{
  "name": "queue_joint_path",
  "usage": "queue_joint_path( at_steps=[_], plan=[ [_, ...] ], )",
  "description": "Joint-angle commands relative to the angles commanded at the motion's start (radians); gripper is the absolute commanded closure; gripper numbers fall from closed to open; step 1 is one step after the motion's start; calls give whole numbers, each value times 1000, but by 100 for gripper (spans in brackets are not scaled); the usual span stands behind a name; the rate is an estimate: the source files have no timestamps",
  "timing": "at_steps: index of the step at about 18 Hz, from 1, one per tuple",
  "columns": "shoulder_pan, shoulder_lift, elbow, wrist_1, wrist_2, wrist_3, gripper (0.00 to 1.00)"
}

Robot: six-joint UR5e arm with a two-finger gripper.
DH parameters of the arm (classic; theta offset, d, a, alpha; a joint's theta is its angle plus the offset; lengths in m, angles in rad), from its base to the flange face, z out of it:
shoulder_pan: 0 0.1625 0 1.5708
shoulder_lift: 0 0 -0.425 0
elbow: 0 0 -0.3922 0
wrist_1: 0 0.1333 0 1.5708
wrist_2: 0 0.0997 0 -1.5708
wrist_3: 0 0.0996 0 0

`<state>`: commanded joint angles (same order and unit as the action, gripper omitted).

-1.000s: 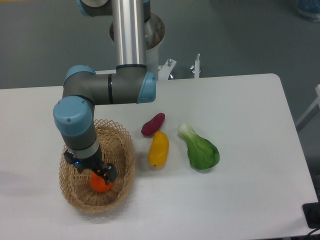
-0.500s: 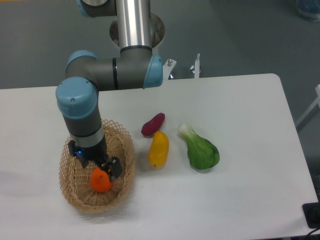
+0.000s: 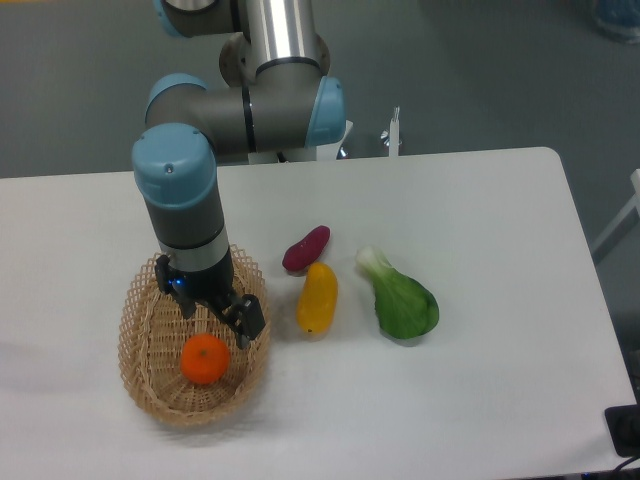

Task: Place the orange in the basket
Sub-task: 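Raise the open gripper up away from the orange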

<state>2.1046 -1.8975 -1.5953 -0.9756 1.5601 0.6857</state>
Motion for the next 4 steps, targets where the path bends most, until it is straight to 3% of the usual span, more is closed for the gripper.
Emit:
queue_joint_path(
  at_steps=[4],
  plan=[
    [0,2,-18,9,0,0,0]
  ],
)
